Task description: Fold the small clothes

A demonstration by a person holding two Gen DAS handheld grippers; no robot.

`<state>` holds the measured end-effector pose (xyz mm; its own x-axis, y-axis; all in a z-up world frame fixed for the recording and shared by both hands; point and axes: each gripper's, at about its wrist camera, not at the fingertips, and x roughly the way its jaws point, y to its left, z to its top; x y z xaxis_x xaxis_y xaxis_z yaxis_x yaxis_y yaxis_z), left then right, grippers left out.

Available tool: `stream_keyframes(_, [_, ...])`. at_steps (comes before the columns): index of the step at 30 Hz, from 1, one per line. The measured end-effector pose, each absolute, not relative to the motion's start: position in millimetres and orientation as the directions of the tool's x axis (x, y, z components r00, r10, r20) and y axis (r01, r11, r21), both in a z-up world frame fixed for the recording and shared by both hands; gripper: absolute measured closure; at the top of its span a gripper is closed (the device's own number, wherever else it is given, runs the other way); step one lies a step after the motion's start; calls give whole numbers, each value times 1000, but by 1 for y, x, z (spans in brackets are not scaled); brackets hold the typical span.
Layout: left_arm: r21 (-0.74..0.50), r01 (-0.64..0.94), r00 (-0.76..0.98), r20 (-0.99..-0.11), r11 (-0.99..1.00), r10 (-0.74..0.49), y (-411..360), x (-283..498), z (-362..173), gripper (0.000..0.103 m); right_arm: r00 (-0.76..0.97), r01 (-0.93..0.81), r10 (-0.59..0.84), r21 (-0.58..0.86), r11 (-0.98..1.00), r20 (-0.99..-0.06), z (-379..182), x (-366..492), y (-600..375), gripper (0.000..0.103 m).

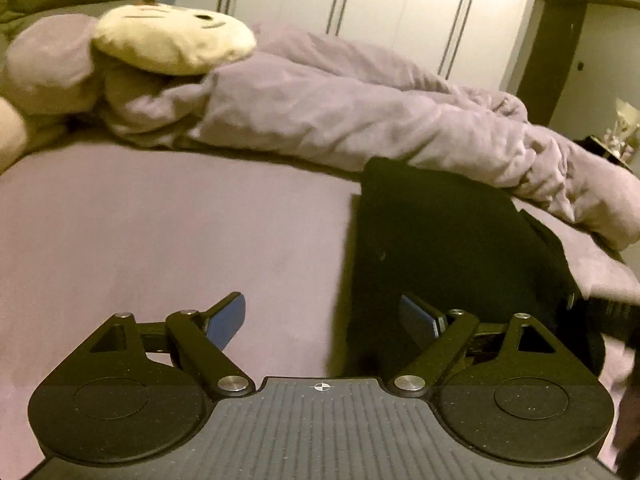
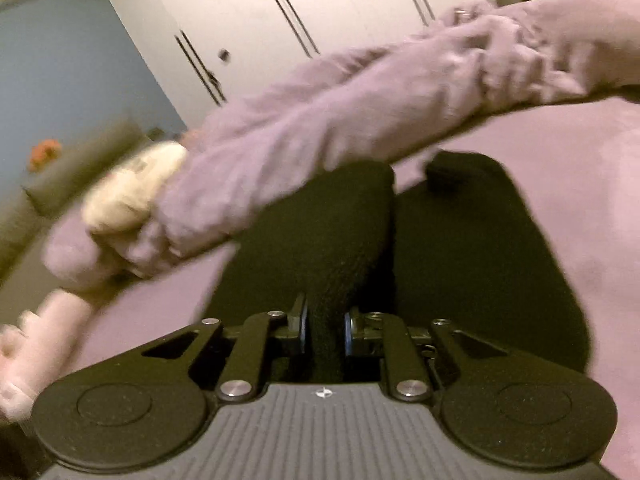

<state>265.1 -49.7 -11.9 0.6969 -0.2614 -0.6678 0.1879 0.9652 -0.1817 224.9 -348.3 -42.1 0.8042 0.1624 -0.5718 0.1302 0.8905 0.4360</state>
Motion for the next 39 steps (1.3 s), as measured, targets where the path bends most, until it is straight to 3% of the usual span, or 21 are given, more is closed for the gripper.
stream_keyframes(4, [-219,226,542,-782,949,-309,-83,303,-51,18,786,126,176,432,893,-593,-63,231,-348,84])
stream_keyframes(5, [-219,218,522,-797,951,-303,-87,306,-58,19,784,120,191,445,887,-591,-59,232,-351,78])
stream_keyframes(6, [-214,219,526,-796,952,-300,-89,307,-61,19,788,117,200,460,880,-582,-55,229,-355,75])
stream_keyframes(8, [-189,246,550,-781,951,-297,-90,304,-59,19,809,126,188,476,870,-557,-45,224,-364,54])
stream_keyframes(11, [-161,254,564,-777,954,-281,-93,302,-59,17,820,163,201,555,816,-535,-48,230,-386,44])
stream_keyframes(15, [-134,248,573,-778,960,-257,-99,298,-58,16,791,186,330,716,673,-515,-73,251,-408,35])
stream_keyframes(19, [-119,256,573,-780,959,-250,-100,302,-56,16,788,142,373,733,665,-491,-72,264,-402,28])
stream_keyframes(21, [-122,252,574,-780,960,-249,-99,301,-56,16,776,108,399,726,679,-488,-70,270,-394,31])
stream_keyframes(23, [-124,247,576,-779,961,-248,-99,301,-57,16,765,98,399,703,704,-506,-71,276,-387,60])
stream_keyframes(29, [-136,241,571,-781,961,-254,-97,301,-58,16,758,136,422,753,644,-498,-83,287,-388,51])
stream_keyframes(33, [-125,245,572,-782,961,-248,-98,301,-58,16,753,141,443,777,614,-486,-84,298,-384,51])
stream_keyframes(34, [-129,242,571,-783,962,-249,-98,301,-59,16,755,143,429,763,630,-496,-84,298,-382,67])
stream_keyframes(35, [-135,239,568,-784,962,-251,-97,300,-58,16,752,147,413,741,655,-514,-83,299,-380,74])
stream_keyframes(39, [-155,242,582,-766,958,-271,-89,293,-44,19,789,79,285,550,831,-544,-39,292,-358,81])
